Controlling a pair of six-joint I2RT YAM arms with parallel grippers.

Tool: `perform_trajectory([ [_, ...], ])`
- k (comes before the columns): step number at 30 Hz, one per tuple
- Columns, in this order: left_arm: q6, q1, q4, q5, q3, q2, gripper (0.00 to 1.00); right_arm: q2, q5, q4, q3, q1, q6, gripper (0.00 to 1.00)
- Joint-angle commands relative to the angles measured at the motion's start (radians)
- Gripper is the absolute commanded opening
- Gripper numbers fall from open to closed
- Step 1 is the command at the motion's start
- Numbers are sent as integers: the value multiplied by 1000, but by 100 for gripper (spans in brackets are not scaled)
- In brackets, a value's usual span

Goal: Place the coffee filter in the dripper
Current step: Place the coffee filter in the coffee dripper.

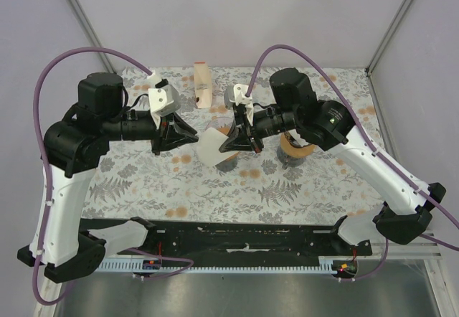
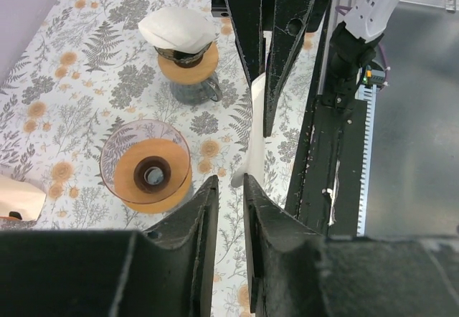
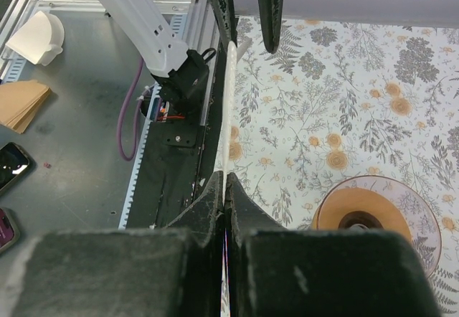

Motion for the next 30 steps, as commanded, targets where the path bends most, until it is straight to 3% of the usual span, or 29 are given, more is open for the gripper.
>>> perform_trajectory([
  [1,52,-7,-18,-25,40,4,26,-4,-21,-1,32,4,-11,0],
  [30,5,-8,43,52,-14,-6,26,-13,-42,-2,28,3,-22,0],
])
